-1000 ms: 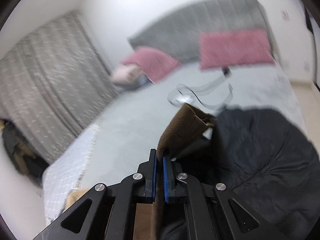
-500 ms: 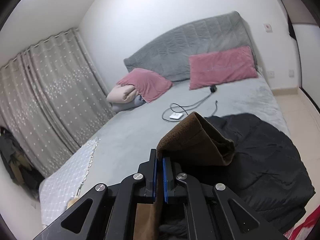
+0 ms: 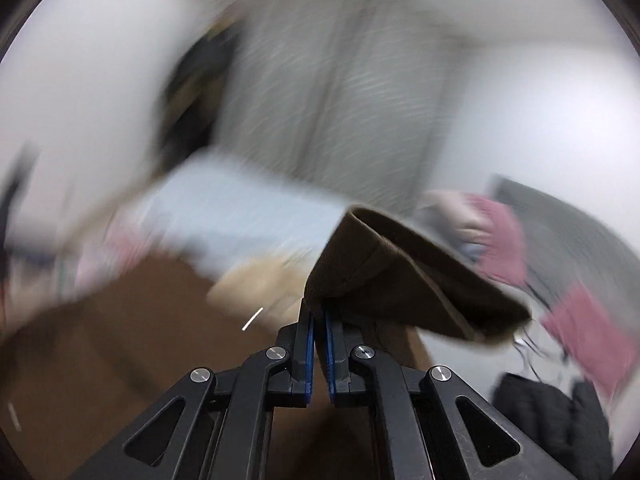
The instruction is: Fold large clothes
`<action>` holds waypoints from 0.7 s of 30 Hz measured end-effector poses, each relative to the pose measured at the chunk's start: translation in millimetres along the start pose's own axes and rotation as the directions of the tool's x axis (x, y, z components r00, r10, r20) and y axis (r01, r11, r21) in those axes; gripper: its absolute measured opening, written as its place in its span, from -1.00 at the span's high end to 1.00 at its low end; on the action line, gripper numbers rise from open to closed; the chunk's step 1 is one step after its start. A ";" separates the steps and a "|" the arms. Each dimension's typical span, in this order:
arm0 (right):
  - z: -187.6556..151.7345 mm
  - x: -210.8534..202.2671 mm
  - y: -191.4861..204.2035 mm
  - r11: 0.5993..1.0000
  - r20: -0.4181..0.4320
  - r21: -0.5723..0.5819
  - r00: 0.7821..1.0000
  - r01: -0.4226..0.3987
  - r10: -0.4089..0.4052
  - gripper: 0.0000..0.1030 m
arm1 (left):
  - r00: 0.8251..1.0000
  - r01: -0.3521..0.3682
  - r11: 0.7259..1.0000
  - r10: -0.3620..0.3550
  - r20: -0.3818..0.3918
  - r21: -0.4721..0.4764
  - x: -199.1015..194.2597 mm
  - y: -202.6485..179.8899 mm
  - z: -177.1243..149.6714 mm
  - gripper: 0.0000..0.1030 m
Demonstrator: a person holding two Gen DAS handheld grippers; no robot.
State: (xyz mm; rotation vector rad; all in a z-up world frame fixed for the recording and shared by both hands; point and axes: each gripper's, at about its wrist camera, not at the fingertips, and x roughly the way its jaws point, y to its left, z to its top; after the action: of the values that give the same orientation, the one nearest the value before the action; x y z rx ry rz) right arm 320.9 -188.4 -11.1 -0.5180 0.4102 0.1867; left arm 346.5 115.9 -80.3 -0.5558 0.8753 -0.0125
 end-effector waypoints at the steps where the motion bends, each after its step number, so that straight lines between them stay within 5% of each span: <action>1: -13.5 21.1 39.5 0.993 -0.080 -0.098 0.996 -0.057 0.050 0.92 | 1.000 0.006 1.000 -0.006 -0.007 -0.002 1.5 1.2 0.3 -0.64; 4: -62.1 66.0 127.3 0.932 -0.271 -0.330 0.961 -0.154 0.063 0.88 | 1.000 0.010 1.000 -0.011 -0.022 -0.004 4.7 3.0 -0.1 -0.64; 7: -80.2 68.1 150.1 0.905 -0.251 -0.413 0.968 -0.105 -0.003 0.75 | 0.999 0.021 1.000 -0.021 -0.034 -0.002 6.0 3.6 0.0 -0.64; 10: -67.1 56.3 120.3 0.948 -0.274 -0.233 0.950 -0.216 0.149 0.60 | 0.999 0.026 1.000 -0.026 -0.035 0.008 7.9 -0.6 0.0 -0.64; 16: -53.1 55.6 64.9 0.962 -0.246 0.064 0.930 -0.264 0.272 0.52 | 0.990 0.119 0.992 -0.115 -0.079 0.044 17.1 -24.1 -10.4 -0.64; 21: -47.9 66.4 80.1 0.950 -0.257 0.074 0.915 -0.302 0.311 0.51 | 0.995 0.090 0.991 -0.085 -0.058 0.097 17.7 -33.9 -12.0 -0.64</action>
State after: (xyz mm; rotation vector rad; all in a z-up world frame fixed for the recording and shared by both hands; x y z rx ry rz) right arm 342.9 -140.0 -112.5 -0.4447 0.7579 0.4159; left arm 356.5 77.2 -83.3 -0.5023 0.8971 -0.1503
